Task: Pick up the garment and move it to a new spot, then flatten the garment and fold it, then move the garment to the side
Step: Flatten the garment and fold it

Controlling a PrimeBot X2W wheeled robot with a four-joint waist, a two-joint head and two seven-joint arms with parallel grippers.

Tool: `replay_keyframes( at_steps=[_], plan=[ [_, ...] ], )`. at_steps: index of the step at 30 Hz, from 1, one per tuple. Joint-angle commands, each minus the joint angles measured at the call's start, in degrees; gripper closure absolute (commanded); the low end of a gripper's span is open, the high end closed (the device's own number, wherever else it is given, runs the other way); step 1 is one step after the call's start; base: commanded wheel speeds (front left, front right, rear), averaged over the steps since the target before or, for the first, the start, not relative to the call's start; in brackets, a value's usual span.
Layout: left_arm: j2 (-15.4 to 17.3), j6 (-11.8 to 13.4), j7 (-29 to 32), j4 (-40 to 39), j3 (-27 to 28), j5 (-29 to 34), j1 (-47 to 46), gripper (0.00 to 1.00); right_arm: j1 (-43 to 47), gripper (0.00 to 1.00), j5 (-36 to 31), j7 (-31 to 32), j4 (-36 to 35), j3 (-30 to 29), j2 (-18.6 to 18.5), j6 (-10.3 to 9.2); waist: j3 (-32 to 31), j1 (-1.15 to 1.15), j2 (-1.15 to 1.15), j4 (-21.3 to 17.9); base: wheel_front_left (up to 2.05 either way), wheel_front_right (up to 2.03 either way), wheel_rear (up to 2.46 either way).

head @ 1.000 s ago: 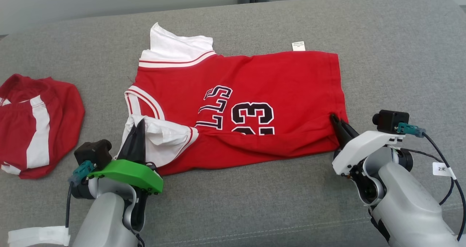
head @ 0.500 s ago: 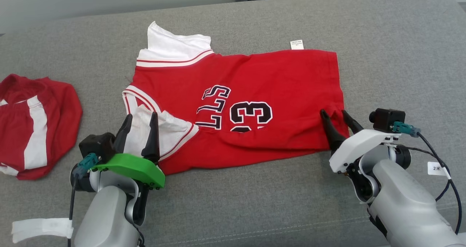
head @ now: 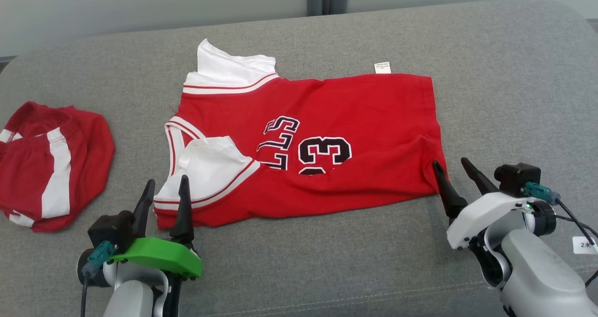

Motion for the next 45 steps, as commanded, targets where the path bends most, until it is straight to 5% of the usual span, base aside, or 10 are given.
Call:
replay_keyframes(
  at_steps=[1,32,33,34,35,36,45],
  plan=[
    [0.05,-0.17,-0.08,-0.60,0.73,0.92,1.14,0.00,1.64,0.00,-1.44,-0.23,-0.73,-0.40,-0.29,-0.02,0.23,0.00,0.00,0.15,0.00,0.00,0.00],
    [-0.13,-0.17,-0.08,14.52,3.11,4.80,-2.26,0.00,0.29,0.02,-17.53,-0.27,5.73,-5.97,3.80,-0.02,3.36,0.00,0.00,0.75,0.00,0.00,0.00],
    [-0.14,-0.18,-0.08,14.96,2.86,4.55,-2.49,0.12,0.23,0.37,-17.68,-0.27,6.02,-6.15,4.08,-0.02,3.42,0.00,0.00,0.73,0.00,0.00,0.00],
    [-0.13,-0.17,-0.08,15.35,2.65,4.31,-2.77,0.66,0.11,0.71,-17.79,-0.27,6.20,-6.29,4.26,-0.02,3.47,0.00,0.00,0.73,0.00,0.00,0.00],
    [-0.12,-0.17,-0.08,15.75,2.32,4.13,-2.98,0.96,0.00,0.71,-17.87,-0.27,6.36,-6.48,4.34,-0.02,3.49,0.00,0.00,0.73,0.00,0.00,0.00],
    [-0.08,-0.18,-0.08,15.96,2.07,3.95,-3.11,1.00,-0.04,1.00,-18.01,-0.27,6.53,-6.72,4.25,-0.02,3.49,0.00,0.00,0.73,0.00,0.00,0.00],
    [0.73,-0.14,-0.08,15.34,1.92,3.18,-0.99,1.00,2.39,1.00,-15.91,-0.27,5.71,-9.85,3.76,-0.04,1.77,0.00,0.00,0.79,0.00,0.00,0.00]
  ],
)
